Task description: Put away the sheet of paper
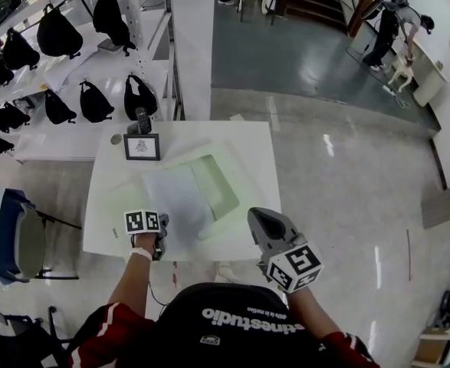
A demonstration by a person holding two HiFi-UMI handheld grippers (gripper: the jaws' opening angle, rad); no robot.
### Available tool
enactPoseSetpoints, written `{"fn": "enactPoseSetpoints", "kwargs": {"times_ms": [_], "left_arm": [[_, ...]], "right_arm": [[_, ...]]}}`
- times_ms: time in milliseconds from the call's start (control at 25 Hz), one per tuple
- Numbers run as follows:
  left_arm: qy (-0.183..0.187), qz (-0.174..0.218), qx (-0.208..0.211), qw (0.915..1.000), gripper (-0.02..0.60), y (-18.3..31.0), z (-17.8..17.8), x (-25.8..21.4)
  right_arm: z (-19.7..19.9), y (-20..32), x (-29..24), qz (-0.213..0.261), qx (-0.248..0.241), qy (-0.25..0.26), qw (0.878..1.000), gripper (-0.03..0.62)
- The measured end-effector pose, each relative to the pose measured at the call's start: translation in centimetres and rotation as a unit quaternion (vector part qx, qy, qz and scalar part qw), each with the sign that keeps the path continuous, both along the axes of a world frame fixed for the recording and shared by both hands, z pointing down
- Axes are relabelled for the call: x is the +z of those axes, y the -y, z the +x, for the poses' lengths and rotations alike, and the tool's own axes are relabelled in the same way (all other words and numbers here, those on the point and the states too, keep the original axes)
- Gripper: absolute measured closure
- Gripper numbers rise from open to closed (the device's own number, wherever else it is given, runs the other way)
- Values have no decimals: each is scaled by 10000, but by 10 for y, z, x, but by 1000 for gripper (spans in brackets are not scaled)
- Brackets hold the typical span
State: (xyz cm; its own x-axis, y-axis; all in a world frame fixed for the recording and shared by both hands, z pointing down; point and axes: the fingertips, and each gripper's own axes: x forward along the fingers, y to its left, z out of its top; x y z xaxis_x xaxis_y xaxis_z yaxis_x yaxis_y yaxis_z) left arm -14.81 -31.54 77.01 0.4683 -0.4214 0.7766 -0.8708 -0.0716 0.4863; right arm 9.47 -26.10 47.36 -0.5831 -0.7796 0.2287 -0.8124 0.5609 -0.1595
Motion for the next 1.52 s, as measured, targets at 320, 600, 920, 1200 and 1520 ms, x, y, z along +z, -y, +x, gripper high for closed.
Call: {"fn": "enactPoseSetpoints", "kwargs": {"times_ms": [320,600,920,1200,1520], "left_arm": [[-98,9,79,9999,575,11,35,6],[-235,4,73,9997,574,22,59,9],[-201,4,175,9996,574,31,82,9],[-363,-14,118,9993,574,40,106,7],[-44,161,275,9995,567,45,117,12]], "right_arm": [[6,6,4,-35,28,-41,10000,589],[15,9,7,-66,79,-68,9999,589],[25,19,6,-108,72,-53,9999,590],[37,32,7,-112,-29,17,9999,589],[46,44,11,-106,-84,146,9998,591]]}}
